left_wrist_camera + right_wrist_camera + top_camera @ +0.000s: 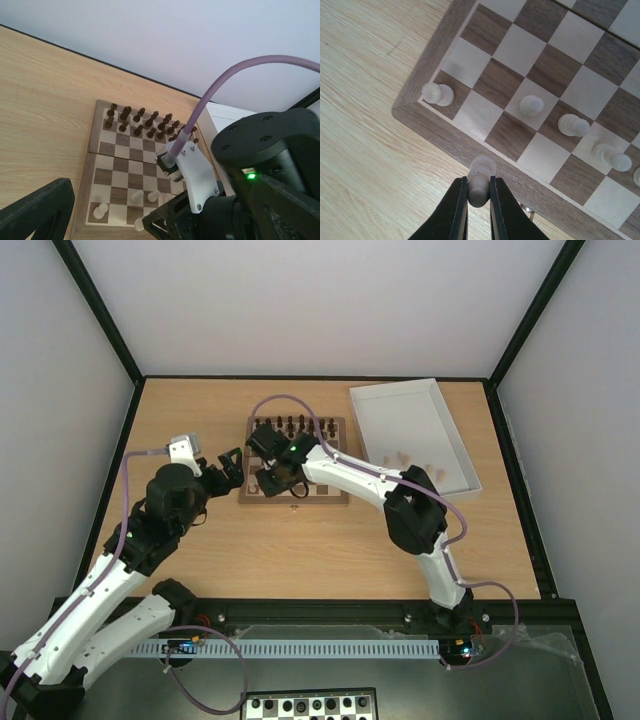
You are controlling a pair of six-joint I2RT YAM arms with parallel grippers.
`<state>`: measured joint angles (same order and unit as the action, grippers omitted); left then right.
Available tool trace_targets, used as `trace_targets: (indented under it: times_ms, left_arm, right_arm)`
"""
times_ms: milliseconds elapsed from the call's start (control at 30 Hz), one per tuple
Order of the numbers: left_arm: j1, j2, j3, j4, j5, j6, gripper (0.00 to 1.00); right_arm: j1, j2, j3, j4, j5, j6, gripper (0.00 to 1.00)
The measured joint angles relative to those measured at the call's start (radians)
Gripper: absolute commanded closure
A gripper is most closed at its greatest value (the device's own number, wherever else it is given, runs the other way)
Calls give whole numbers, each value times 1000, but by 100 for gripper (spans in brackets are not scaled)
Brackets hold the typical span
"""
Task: Set up the chess pieces on the board
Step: Place the chess piece on the chessboard.
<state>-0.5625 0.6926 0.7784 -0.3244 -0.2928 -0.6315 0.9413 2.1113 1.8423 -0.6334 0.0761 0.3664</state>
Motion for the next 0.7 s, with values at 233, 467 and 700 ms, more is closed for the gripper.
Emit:
trace_targets:
  times_ms: [233,467,700]
  left_arm:
    - [0,0,0,-3,-4,1,0]
    - [0,0,0,-4,-5,2,1]
    - [0,0,0,-4,-8,4,1]
  right_arm:
    - [2,51,14,-18,29,0,98]
    - [2,85,37,-19,47,-1,98]
    - [2,95,56,-21,64,-3,98]
